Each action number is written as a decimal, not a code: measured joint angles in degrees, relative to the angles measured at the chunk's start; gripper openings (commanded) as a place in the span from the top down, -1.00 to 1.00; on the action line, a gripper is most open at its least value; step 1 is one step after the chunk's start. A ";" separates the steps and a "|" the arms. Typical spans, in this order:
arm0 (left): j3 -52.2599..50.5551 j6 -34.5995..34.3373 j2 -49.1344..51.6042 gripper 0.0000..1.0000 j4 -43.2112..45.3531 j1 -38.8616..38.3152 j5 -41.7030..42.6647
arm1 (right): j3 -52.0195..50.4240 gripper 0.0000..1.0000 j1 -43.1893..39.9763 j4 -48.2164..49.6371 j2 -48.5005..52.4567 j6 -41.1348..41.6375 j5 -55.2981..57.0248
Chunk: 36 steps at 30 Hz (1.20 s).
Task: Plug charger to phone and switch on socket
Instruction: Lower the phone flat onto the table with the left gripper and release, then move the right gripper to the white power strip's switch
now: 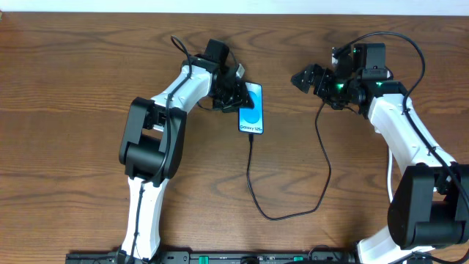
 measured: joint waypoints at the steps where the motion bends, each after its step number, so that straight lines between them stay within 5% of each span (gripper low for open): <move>1: 0.02 -0.04 -0.07 0.23 0.02 0.00 -0.07 | 0.00 -0.99 0.00 -0.17 0.00 0.09 0.00; 9: 0.09 0.00 -0.48 0.11 0.00 -0.15 -1.79 | 0.00 -0.99 0.00 -4.20 0.00 0.28 4.13; 21: 0.92 1.40 -2.03 -0.68 0.22 -0.31 -9.27 | 0.11 -0.99 0.00 -12.46 0.00 -0.85 14.34; 36: 0.79 5.27 -12.44 -0.84 2.75 4.28 -32.17 | 19.98 -0.99 -6.62 -39.78 0.28 -5.46 28.92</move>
